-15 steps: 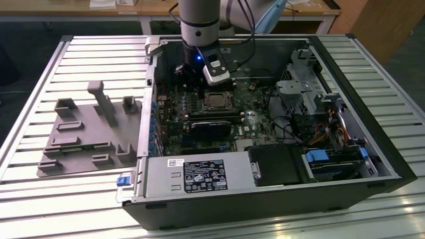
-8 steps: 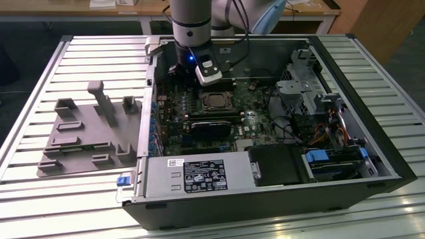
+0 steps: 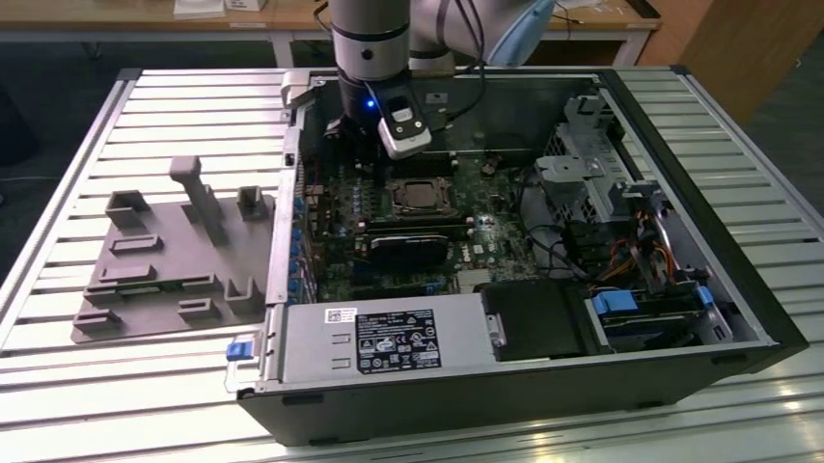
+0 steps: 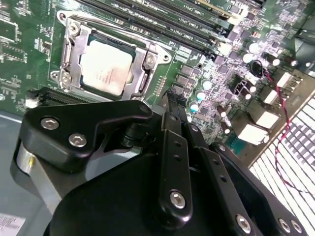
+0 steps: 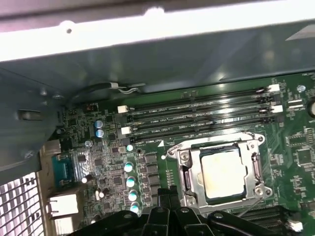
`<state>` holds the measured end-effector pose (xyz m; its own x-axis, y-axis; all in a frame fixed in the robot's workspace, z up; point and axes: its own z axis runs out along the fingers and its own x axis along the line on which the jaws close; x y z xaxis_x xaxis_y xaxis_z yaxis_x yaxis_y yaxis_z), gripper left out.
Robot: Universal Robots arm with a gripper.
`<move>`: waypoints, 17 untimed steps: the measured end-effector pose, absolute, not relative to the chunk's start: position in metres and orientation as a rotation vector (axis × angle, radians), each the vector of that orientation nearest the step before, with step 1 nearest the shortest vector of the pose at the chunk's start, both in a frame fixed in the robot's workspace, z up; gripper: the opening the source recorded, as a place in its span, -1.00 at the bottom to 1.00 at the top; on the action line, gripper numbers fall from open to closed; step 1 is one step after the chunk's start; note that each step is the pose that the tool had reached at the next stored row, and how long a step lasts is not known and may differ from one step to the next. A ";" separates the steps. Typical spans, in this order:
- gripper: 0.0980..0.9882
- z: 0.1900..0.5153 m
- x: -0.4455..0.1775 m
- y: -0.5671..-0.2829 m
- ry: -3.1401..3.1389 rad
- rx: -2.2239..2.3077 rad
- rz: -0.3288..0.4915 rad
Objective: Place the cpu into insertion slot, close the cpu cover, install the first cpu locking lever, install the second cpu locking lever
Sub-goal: 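Install the first cpu locking lever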
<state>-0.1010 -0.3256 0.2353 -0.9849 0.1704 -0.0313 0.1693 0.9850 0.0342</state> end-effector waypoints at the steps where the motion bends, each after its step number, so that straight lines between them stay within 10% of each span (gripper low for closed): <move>1: -0.99 0.238 -0.101 -0.326 3.096 0.265 0.049; 17: -0.99 0.248 -0.111 -0.326 3.091 0.266 0.123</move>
